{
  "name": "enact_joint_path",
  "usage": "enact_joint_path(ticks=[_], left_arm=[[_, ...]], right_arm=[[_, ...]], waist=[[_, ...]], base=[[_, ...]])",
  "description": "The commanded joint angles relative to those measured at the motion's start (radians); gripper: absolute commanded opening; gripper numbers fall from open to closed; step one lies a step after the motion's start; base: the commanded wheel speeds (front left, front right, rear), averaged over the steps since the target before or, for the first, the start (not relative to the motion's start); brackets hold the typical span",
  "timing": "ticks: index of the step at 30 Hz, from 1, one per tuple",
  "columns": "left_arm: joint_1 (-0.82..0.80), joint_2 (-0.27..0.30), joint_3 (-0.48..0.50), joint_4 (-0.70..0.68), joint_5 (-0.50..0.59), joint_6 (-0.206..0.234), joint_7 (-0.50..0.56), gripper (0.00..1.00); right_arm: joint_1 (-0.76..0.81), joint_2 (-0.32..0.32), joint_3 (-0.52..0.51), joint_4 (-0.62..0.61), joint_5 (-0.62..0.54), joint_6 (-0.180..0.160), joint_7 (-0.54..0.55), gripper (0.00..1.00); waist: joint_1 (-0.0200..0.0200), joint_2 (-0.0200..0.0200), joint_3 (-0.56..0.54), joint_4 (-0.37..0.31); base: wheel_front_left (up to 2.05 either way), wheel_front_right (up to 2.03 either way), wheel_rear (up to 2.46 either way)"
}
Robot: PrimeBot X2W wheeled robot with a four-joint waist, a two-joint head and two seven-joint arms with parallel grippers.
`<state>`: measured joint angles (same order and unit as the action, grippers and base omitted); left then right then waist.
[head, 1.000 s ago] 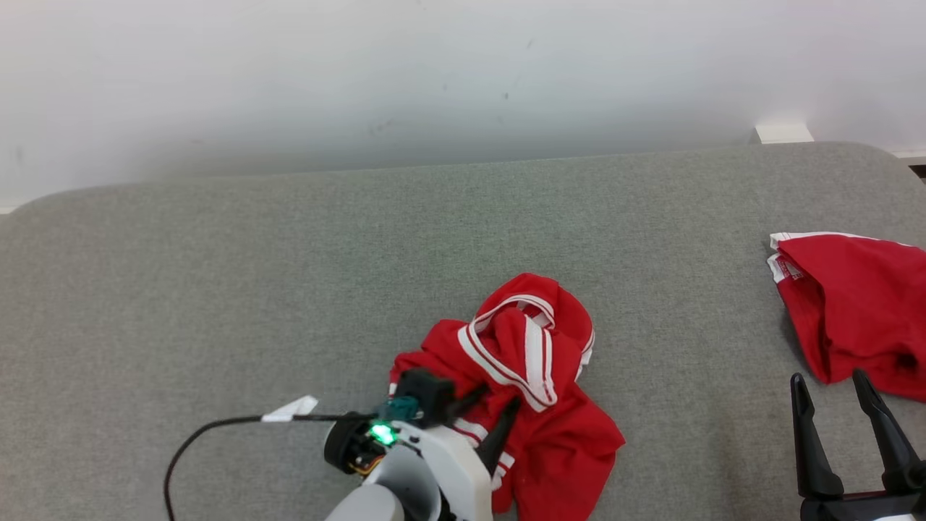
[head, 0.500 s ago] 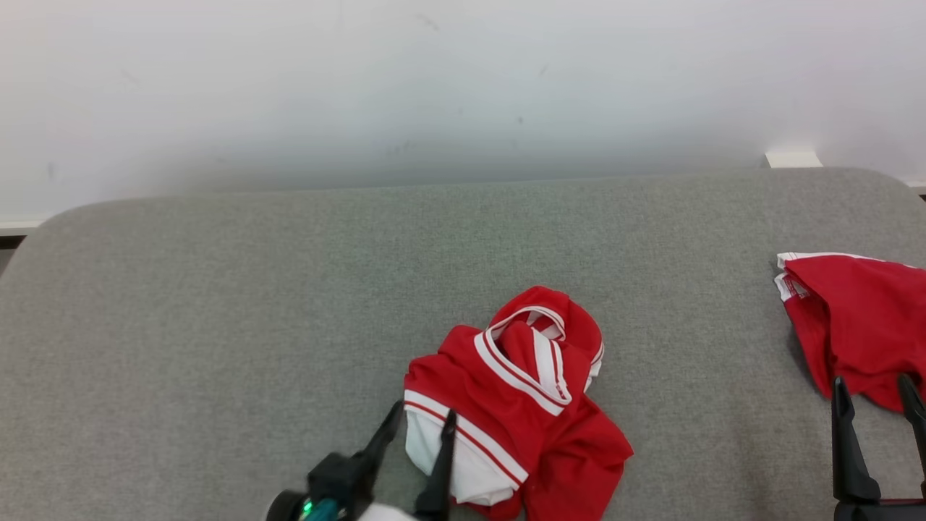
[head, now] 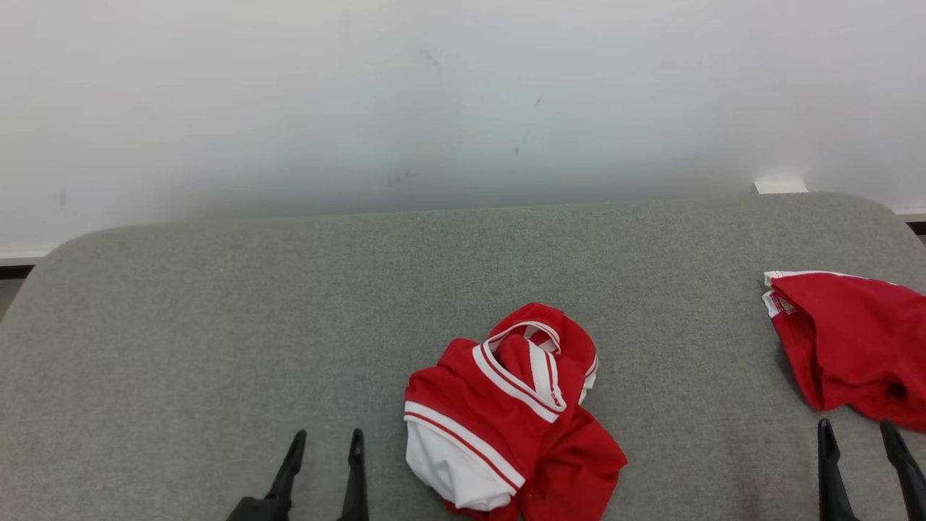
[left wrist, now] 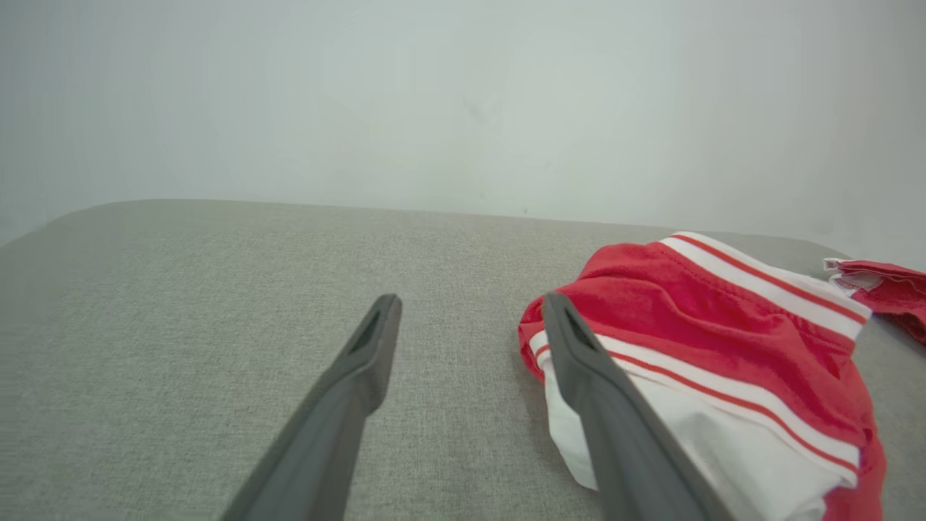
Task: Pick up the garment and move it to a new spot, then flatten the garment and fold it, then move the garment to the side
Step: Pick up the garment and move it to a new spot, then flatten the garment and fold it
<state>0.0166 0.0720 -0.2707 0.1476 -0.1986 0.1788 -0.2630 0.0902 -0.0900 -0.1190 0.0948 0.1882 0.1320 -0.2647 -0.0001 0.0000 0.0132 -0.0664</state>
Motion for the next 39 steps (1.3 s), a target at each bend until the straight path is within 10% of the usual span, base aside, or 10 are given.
enact_joint_path(ticks=[1, 20, 31, 39], left_arm=[[0.013, 0.000, 0.004, -0.002, 0.010, -0.003, -0.002, 1.00], [0.054, -0.018, 0.062, 0.007, 0.084, -0.074, -0.001, 1.00], [-0.096, 0.029, -0.131, -0.043, 0.163, -0.259, 0.116, 1.00], [-0.145, 0.038, -0.281, 0.037, 0.148, -0.300, 0.270, 1.00]], right_arm=[[0.012, 0.003, 0.005, 0.002, 0.003, -0.003, 0.001, 1.00], [0.008, 0.014, 0.049, 0.024, 0.014, -0.003, 0.001, 1.00], [0.014, 0.000, 0.054, -0.002, 0.003, -0.003, 0.001, 1.00], [-0.004, 0.010, 0.082, -0.003, 0.022, -0.003, 0.001, 1.00]], waist=[[0.0001, 0.0000, -0.002, 0.002], [0.0001, 0.0000, -0.028, 0.066], [0.0001, 0.0000, -0.037, 0.062], [0.0001, 0.0000, -0.021, 0.032]], base=[[0.00, 0.00, 0.00], [0.00, 0.00, 0.00], [0.00, 0.00, 0.00], [0.00, 0.00, 0.00]])
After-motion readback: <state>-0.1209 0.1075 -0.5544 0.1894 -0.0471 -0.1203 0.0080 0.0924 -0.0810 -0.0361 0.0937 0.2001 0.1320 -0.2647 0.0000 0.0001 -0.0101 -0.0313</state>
